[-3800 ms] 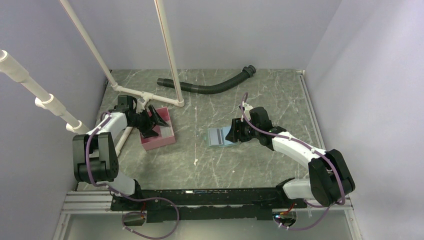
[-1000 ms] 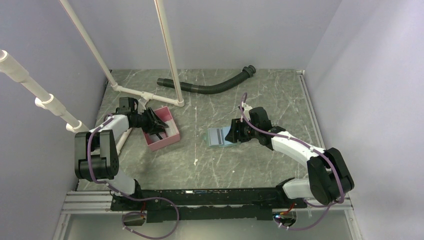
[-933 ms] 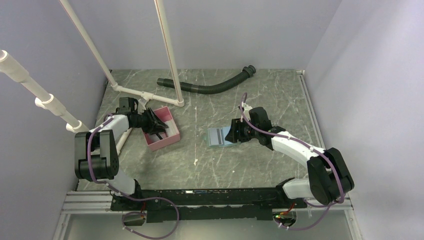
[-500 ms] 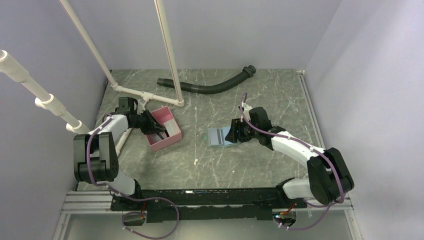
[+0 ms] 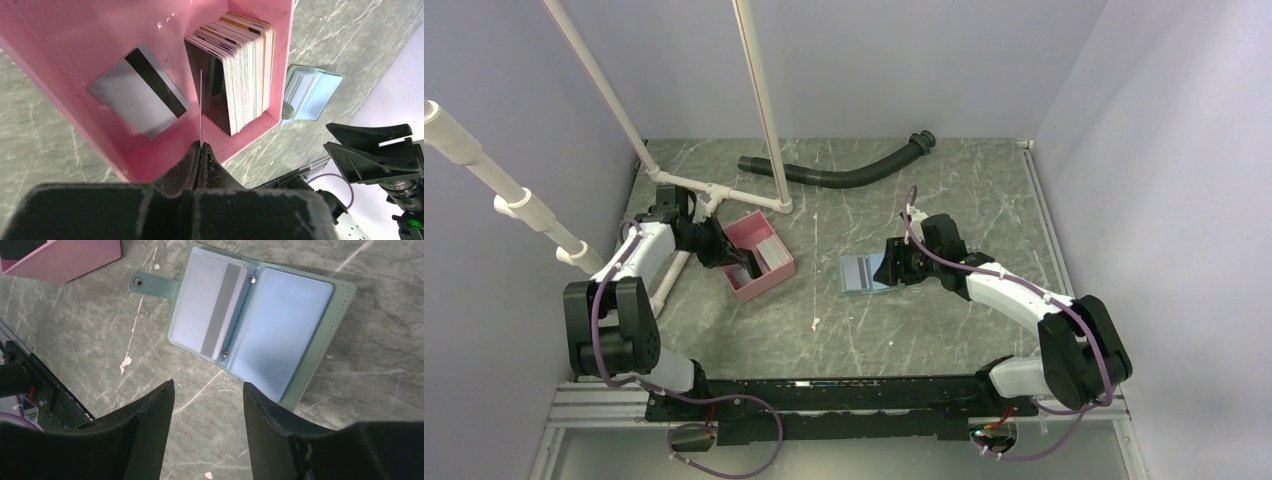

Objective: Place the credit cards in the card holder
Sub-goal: Pick up the credit card from the storage box, then insert the credit card into the card holder.

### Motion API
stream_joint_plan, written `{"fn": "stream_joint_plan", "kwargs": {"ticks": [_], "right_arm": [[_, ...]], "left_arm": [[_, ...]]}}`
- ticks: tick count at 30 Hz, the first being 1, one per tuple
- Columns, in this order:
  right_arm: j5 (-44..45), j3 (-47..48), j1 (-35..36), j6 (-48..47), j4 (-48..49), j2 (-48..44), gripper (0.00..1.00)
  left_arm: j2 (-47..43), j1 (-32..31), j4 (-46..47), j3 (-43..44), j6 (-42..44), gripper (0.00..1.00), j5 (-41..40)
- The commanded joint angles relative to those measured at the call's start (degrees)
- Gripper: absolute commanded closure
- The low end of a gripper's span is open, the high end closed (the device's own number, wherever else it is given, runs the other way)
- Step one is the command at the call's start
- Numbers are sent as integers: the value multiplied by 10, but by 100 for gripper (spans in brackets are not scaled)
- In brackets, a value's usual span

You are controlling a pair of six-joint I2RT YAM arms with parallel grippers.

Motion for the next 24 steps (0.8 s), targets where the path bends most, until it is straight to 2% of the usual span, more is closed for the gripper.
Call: {"fn": "stream_joint_plan", "kwargs": {"ticks": [1, 4, 7, 11, 15, 20, 22, 24], "right_arm": [[-3, 30, 7, 2, 9, 4, 45], [0, 39, 12, 0, -1, 9, 45], [0, 52, 19, 0, -18, 14, 45], [-37, 95, 30, 2, -55, 16, 43], [-150, 136, 32, 41, -44, 15, 36], [-259, 157, 32, 153, 51, -5, 35], [-286, 162, 32, 188, 89, -13, 37], [-310, 158, 32, 217, 131, -22, 40]], "left_arm": [[-41, -2, -87, 55, 23, 100, -51], [-71, -3, -116, 89, 23, 100, -54], [-105, -3, -87, 98, 15, 100, 17], [-130, -7, 24, 77, -22, 100, 198], [-146, -31, 145, 46, -52, 100, 308], [-171, -97, 292, 5, -106, 100, 372], [-186, -122, 361, -10, -127, 100, 386], [-195, -144, 383, -16, -128, 100, 389]]}}
